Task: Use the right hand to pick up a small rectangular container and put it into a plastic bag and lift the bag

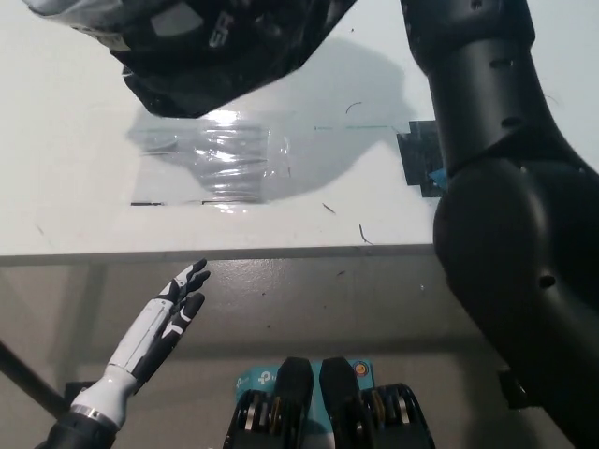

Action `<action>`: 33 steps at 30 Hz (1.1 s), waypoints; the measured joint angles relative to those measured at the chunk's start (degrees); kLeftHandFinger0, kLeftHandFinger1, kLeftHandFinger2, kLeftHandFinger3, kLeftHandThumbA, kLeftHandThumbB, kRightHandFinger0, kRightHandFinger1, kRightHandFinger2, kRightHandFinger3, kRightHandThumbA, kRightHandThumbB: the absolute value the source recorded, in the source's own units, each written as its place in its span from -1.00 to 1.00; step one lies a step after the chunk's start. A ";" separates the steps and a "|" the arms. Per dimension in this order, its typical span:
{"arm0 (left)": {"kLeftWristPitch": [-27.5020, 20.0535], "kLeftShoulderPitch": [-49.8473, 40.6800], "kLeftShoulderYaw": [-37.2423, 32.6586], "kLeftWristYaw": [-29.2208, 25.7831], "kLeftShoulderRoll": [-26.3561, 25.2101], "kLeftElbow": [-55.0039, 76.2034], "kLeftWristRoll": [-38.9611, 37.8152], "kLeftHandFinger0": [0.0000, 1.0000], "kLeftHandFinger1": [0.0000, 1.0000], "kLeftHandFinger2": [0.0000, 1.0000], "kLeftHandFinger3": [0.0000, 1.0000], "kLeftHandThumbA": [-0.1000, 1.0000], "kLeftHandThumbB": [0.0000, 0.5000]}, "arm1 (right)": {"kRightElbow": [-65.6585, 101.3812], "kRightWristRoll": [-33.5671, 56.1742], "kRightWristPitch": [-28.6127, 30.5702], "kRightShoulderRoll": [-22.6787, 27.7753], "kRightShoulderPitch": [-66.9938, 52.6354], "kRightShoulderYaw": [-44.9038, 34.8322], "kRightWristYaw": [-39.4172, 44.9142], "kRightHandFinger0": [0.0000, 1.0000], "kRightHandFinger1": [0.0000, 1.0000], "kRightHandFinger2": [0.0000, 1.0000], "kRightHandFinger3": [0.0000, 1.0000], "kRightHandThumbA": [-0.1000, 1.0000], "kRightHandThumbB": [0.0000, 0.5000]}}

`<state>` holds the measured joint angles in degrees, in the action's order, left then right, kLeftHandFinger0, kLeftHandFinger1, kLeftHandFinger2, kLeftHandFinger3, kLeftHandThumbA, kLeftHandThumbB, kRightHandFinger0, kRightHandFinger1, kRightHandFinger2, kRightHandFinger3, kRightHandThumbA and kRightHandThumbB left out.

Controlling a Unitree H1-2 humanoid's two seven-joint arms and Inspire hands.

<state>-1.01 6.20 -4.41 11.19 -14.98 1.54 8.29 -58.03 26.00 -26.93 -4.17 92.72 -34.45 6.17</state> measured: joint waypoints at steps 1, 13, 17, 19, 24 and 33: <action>0.00 0.00 -0.03 0.00 0.00 0.00 0.01 0.96 1.00 1.00 1.00 1.00 -0.34 | 0.02 0.22 0.00 0.00 0.43 -0.10 -0.15 -1.00 -0.65 0.15 0.21 -0.60 -0.69; 0.16 1.39 -0.90 0.36 -0.79 0.80 0.95 0.97 1.00 1.00 1.00 0.96 -0.41 | -4.53 2.23 4.50 -1.08 6.75 0.24 -1.18 -1.00 -0.72 0.14 0.64 -0.94 -0.66; 0.29 1.61 -1.15 0.57 -0.94 1.35 1.25 0.98 1.00 1.00 1.00 0.96 -0.42 | -10.73 2.02 7.24 -2.64 3.65 1.79 -1.22 -1.00 -0.78 0.09 0.44 -0.84 -0.58; 0.39 1.62 -1.26 0.74 -1.08 1.81 1.42 0.96 1.00 1.00 1.00 0.96 -0.46 | -12.52 1.97 8.04 -3.12 1.46 2.21 -1.22 -1.00 -0.80 0.08 0.43 -0.88 -0.59; 0.79 1.89 -1.26 1.13 -1.52 1.98 1.78 0.95 1.00 1.00 1.00 0.92 -0.48 | -14.64 0.60 9.97 -3.19 -1.45 6.22 -1.17 -1.00 -0.80 0.05 0.37 -0.88 -0.54; 1.49 2.28 -1.35 1.85 -1.65 1.98 1.78 0.98 1.00 1.00 1.00 0.95 -0.40 | -17.13 -2.97 13.91 -3.06 -3.03 13.18 -1.17 -1.00 -0.86 -0.04 -0.03 -0.83 -0.50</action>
<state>0.48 8.48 -5.76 13.04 -16.63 3.52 10.06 -75.15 23.03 -13.02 -7.23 89.69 -21.28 5.00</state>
